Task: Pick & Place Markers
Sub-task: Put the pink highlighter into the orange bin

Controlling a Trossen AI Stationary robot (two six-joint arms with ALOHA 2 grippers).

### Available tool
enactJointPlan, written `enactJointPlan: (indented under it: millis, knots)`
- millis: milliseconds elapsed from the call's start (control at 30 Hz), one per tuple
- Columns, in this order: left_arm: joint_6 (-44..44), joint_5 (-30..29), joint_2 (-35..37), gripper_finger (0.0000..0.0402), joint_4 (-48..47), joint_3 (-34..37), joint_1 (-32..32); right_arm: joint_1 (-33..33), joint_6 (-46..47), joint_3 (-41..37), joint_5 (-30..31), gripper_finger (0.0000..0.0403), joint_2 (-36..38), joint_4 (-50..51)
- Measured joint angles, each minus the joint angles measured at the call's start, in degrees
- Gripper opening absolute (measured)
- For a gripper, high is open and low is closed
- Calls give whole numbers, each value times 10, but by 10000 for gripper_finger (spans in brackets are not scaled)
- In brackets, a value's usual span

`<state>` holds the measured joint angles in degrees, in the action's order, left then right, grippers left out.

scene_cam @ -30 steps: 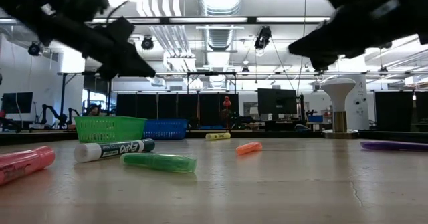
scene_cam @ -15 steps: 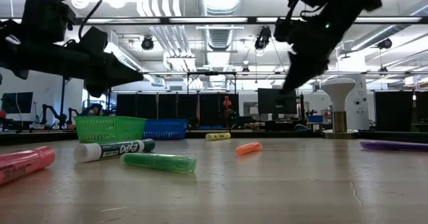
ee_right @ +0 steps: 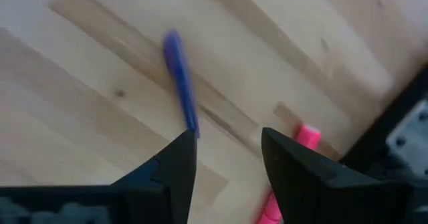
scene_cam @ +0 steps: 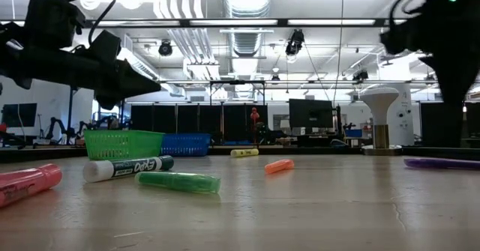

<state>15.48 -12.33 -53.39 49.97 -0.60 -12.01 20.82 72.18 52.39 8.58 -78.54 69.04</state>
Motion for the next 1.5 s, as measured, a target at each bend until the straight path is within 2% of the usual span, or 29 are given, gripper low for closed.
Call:
enactJointPlan:
  millis: [267, 433, 667, 867, 1133, 1300, 1400, 1500]
  knots:
    - [10, 1, 0, 4, -1, 0, 0, 48, 140, -85, 1, 156, 0, -3]
    - [10, 1, 0, 4, -7, 0, 0, 48, 170, -120, -1, 143, 0, -5]
    - [11, 1, -1, 4, -14, 0, 0, 48, 180, -120, -1, 137, -11, -9]
    - [12, 1, -1, 4, -16, 0, 0, 39, 105, -112, -31, 133, -48, -14]
    - [12, 1, -1, 4, -16, 0, 0, -20, -46, -89, -104, 117, -108, -11]
    - [12, 1, -1, 4, -17, 0, 0, -53, -137, -69, -123, 123, -156, 54]
    - [12, 1, -1, 5, -22, 0, 0, -65, -176, -61, -123, 110, -183, 98]
    - [12, 1, -1, 5, -26, 0, 0, -72, -208, -60, -127, 90, -199, 100]
